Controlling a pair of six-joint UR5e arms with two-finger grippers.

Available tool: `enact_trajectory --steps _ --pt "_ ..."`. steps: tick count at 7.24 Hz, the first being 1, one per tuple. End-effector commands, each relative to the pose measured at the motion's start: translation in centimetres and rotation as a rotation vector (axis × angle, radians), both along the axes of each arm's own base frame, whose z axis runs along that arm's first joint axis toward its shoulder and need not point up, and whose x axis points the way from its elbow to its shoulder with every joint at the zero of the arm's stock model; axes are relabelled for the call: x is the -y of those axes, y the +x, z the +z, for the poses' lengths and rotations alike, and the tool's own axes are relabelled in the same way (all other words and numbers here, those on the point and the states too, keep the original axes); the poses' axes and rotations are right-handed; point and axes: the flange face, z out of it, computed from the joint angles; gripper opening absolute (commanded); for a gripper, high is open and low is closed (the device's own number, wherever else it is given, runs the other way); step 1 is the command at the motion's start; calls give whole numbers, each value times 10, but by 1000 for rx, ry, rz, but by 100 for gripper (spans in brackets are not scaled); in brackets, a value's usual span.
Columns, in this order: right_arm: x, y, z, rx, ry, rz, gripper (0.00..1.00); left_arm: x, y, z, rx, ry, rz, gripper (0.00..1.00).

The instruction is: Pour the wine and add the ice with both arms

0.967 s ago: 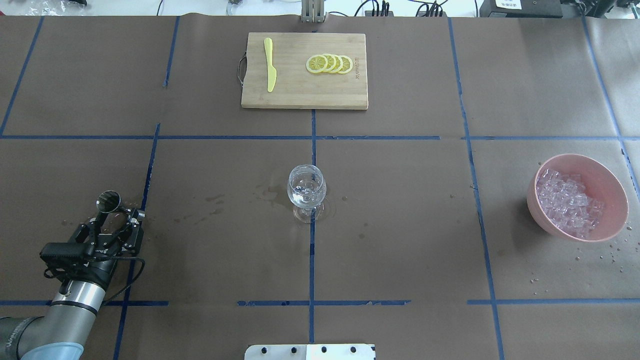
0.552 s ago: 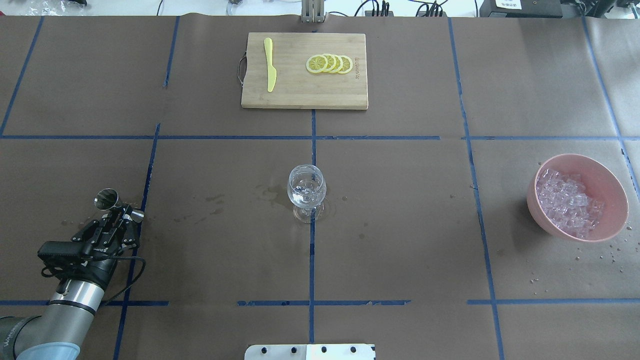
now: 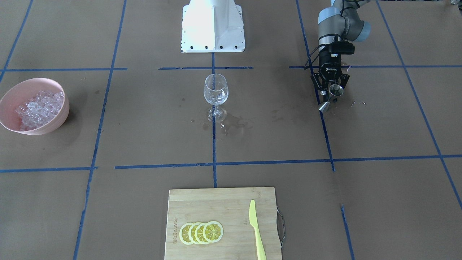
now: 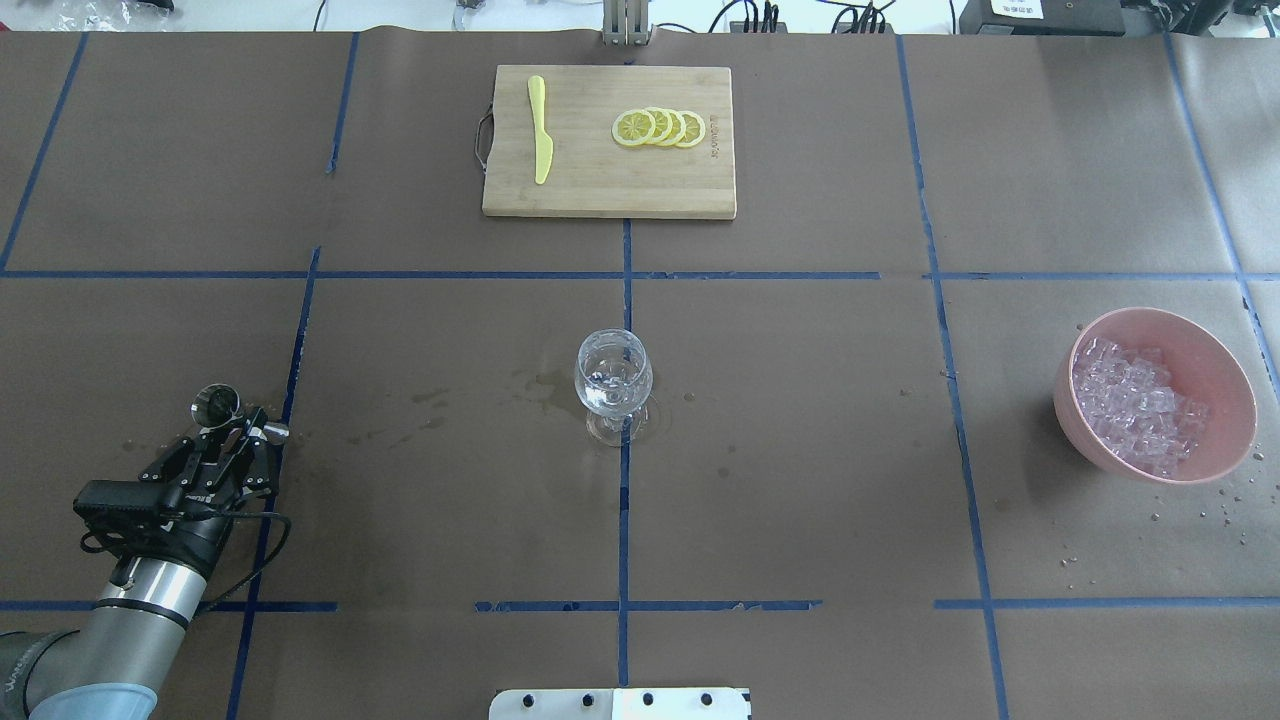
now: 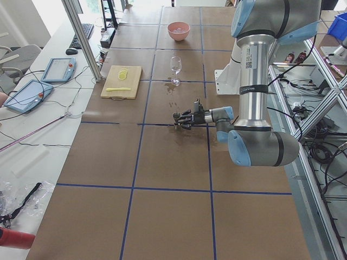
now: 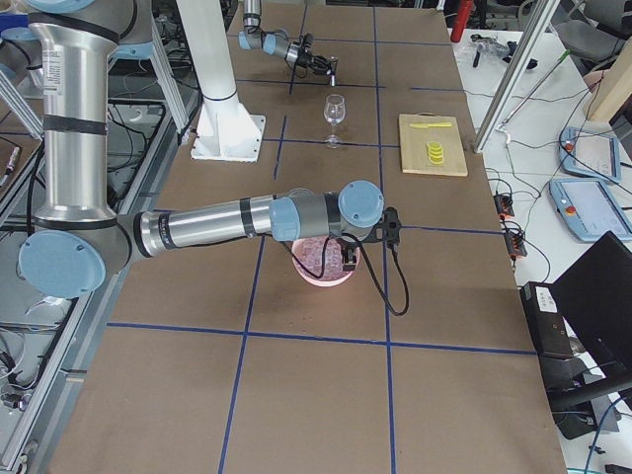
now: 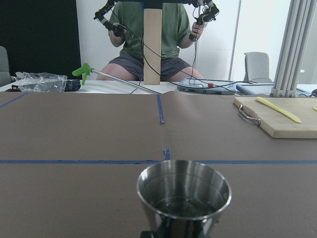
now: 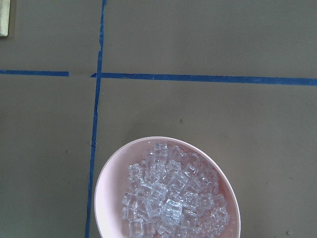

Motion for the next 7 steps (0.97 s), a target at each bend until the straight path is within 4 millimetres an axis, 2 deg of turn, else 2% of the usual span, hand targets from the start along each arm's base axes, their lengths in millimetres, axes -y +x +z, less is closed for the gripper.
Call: enact_trajectory --steps 1,3,6,7 --pt "0 0 2 -2 -7 1 100 1 -1 3 8 0 -1 0" --pt "0 0 9 -3 -19 0 100 3 -4 -6 -19 9 -3 0" --pt "2 0 10 -2 -22 0 100 9 -24 -38 -129 92 12 0" --pt "2 0 9 0 -21 0 100 9 -25 -45 -101 111 41 0"
